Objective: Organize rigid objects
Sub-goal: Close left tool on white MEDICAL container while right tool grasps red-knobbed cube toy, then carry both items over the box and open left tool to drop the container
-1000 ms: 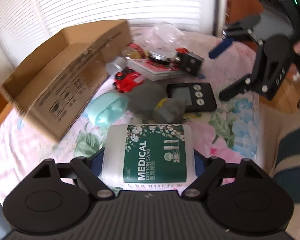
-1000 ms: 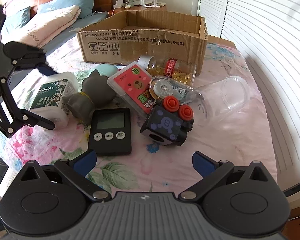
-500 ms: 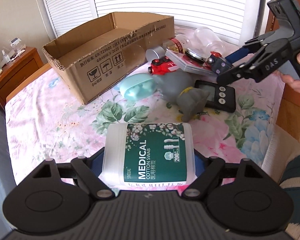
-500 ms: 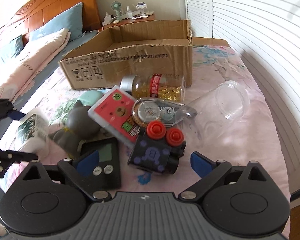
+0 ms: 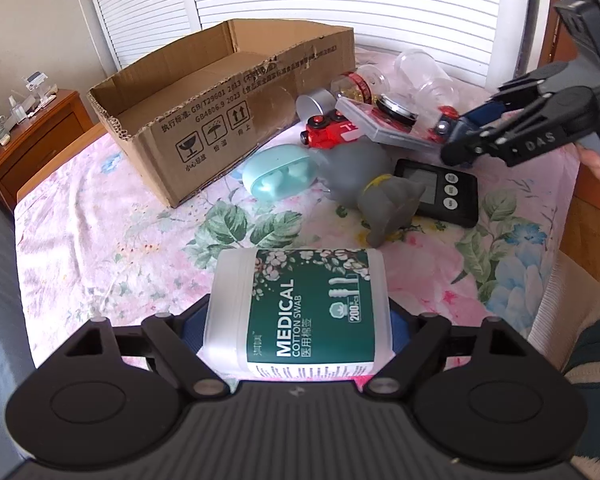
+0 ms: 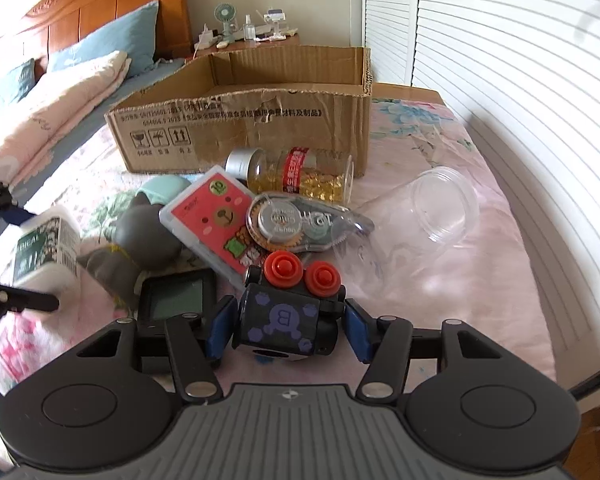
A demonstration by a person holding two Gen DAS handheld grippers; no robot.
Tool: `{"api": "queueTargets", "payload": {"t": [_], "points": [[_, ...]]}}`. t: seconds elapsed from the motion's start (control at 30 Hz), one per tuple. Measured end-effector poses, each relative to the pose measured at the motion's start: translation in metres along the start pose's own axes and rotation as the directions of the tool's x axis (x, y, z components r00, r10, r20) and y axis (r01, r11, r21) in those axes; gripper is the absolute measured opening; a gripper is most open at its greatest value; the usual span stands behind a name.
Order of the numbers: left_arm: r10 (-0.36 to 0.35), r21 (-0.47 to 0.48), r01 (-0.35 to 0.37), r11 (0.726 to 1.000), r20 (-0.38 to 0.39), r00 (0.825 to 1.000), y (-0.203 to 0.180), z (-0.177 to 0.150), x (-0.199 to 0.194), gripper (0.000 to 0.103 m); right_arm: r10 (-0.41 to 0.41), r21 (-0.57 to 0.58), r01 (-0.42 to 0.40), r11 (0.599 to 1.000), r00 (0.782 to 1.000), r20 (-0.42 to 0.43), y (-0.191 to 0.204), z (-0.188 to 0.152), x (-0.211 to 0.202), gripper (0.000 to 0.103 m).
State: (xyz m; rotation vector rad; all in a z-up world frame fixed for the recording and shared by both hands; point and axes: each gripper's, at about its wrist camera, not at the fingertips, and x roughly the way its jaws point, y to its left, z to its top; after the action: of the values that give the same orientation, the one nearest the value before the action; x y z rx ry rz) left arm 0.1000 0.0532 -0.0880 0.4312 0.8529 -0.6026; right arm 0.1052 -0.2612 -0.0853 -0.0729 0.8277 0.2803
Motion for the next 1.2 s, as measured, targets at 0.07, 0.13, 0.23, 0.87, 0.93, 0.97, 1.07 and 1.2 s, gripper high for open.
{"api": "queueTargets", "payload": {"t": [0.07,0.13,0.23,0.87,0.93,0.97,1.07,1.2], "points": [[0.008,0.008,-0.008,1.0,0.0,1.0,-0.001,0.0,0.0,0.084,-0.032,-0.033,0.032,0.999,0.999,-0.008,0.001,-0.004,-0.006,0.062],[0.014,0.013,-0.014,1.0,-0.004,1.0,-0.001,0.001,0.0,0.084,-0.058,-0.06,0.057,0.997,0.998,-0.019,0.002,-0.008,-0.009,0.062],[0.02,0.019,-0.02,1.0,-0.007,1.0,-0.002,0.002,0.001,0.084,-0.047,-0.041,0.046,0.998,0.999,-0.019,-0.004,-0.012,-0.01,0.063],[0.026,-0.017,-0.026,1.0,-0.022,0.999,-0.002,0.008,0.001,0.082,-0.064,-0.066,0.064,0.996,0.998,0.006,0.005,-0.013,-0.011,0.059],[0.023,-0.018,-0.023,1.0,-0.015,1.0,-0.001,0.01,-0.004,0.082,-0.06,-0.083,0.061,0.995,0.998,0.006,0.006,-0.01,-0.014,0.059],[0.024,-0.019,-0.024,1.0,-0.012,1.0,-0.001,0.011,-0.007,0.082,-0.059,-0.092,0.059,0.994,0.998,0.007,0.006,-0.009,-0.017,0.059],[0.03,-0.022,-0.03,0.999,-0.005,1.0,0.001,0.017,-0.016,0.082,-0.057,-0.129,0.058,0.99,0.998,0.012,0.008,-0.004,-0.025,0.059],[0.039,-0.023,-0.039,0.999,0.016,0.999,0.006,0.032,-0.03,0.082,-0.028,-0.169,0.032,0.985,0.999,0.026,0.009,0.008,-0.039,0.058]]}}
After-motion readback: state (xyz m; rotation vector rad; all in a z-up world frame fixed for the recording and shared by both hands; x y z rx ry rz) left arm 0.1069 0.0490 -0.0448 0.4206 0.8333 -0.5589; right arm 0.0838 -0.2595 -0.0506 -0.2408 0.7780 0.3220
